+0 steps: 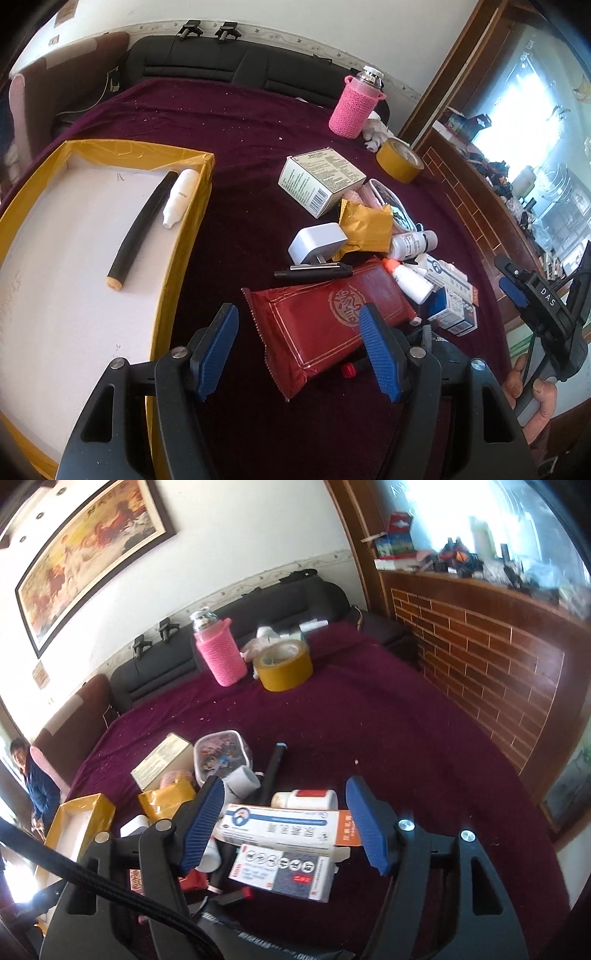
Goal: Organize objects
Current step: 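Grasp the white charger plug with the left gripper, then carry the charger toward the tray with the left gripper while the right grasps the black USB stick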
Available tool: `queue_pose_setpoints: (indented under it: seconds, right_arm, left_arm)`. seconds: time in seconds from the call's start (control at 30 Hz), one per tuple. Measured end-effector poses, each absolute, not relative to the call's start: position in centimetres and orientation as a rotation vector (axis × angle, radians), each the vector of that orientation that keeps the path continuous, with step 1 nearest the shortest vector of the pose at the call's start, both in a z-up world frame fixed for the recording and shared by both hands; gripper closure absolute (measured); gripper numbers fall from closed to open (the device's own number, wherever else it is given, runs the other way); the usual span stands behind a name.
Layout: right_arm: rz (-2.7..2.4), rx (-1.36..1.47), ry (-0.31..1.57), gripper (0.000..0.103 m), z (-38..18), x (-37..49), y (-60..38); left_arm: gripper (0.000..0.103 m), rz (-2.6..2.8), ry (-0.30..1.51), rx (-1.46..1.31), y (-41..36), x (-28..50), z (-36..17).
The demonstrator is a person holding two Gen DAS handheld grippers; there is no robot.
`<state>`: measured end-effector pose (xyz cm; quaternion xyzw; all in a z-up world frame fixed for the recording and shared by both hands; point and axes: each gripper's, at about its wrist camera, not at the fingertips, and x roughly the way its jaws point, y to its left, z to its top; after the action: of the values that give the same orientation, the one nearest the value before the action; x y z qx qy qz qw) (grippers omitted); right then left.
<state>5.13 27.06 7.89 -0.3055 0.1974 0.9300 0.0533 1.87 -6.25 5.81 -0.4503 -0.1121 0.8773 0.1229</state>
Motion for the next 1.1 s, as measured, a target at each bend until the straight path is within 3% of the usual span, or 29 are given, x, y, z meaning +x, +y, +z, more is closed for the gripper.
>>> queue_pose_setpoints:
  seconds: [0.2,0.43,0.47,0.5,0.53,0.6,0.77,1.1]
  right_arm:
    - [2.805,-0.975,0.698,0.035,5.3,4.5,28.8]
    - [2.838,-0.980,0.633,0.035,5.6,4.6,28.3]
    - [2.840,-0.985,0.622,0.035,5.5,4.5,28.2]
    - [2.840,-0.996,0.617,0.035,5.4,4.4,28.1]
    - [2.840,-1.012,0.617,0.035,5.2,4.3,28.0]
    - [2.837,-1.027,0.615,0.035,5.1,4.2,27.8]
    - [2.834,-1.040,0.588,0.035,4.8,4.2,27.4]
    - [2.820,-1.075,0.545,0.036,4.1,3.9,27.1]
  left_arm:
    - [0.042,2.598,0.000,-1.339,-2.7,-2.8,5.4]
    - [0.042,2.518,0.062,-1.351,-0.3,-7.0,3.4]
    - [0.046,2.501,0.094,-1.361,0.1,-7.3,3.0]
    - [0.058,2.486,0.117,-1.370,0.4,-7.5,2.6]
    - [0.061,2.478,0.121,-1.378,0.5,-7.6,2.4]
    - [0.070,2.477,0.107,-1.373,0.5,-7.6,2.2]
    - [0.070,2.513,0.024,-1.311,-0.4,-6.9,2.9]
    - [0.069,2.583,-0.281,-1.069,-7.5,-0.5,10.0]
